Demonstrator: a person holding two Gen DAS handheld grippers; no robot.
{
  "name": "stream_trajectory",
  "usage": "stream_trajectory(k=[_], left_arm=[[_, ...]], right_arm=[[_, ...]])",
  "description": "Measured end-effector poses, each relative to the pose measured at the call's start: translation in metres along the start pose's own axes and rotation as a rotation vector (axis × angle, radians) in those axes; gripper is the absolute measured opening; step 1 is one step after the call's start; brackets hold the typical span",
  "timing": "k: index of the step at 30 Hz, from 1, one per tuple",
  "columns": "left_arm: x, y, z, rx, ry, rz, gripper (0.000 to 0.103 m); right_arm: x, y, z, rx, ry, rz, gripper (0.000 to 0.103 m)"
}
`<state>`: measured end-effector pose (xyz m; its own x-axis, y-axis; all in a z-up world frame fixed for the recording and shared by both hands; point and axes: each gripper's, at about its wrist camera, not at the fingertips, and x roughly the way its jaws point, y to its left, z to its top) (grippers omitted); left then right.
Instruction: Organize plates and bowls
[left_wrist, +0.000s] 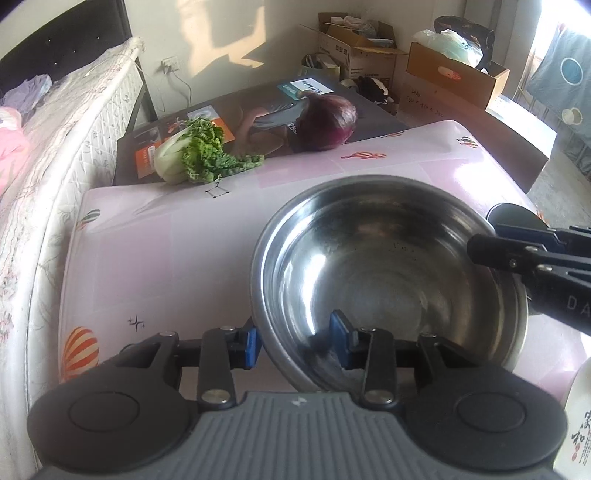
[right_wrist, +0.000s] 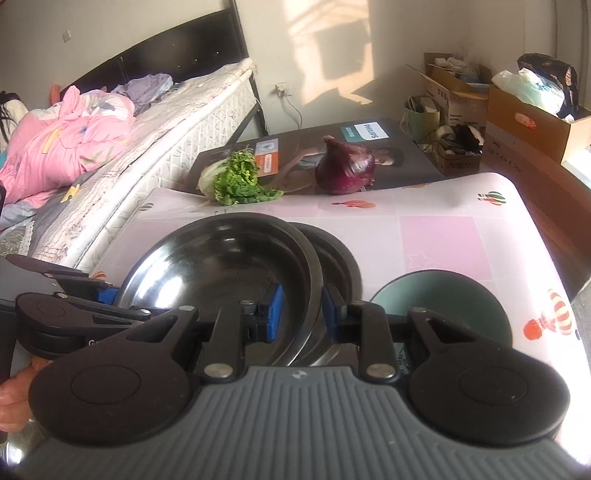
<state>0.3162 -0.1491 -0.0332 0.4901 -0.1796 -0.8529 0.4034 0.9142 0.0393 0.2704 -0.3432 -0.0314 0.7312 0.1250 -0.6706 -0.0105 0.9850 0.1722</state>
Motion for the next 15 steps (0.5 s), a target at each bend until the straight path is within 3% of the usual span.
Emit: stream_trajectory(k=[4, 15], left_arm=[[0.011, -0.008, 0.008, 0.0, 0.02, -0.004, 0.039], [0.003, -0.007, 0.008, -0.006, -0.036, 0.009, 0.045]], right_arm=[[0.01, -0.016, -0.004, 0.028, 0.016, -0.023, 0.024], [0.018, -0.025, -0.007, 0.055, 0.004, -0.027, 0.025]])
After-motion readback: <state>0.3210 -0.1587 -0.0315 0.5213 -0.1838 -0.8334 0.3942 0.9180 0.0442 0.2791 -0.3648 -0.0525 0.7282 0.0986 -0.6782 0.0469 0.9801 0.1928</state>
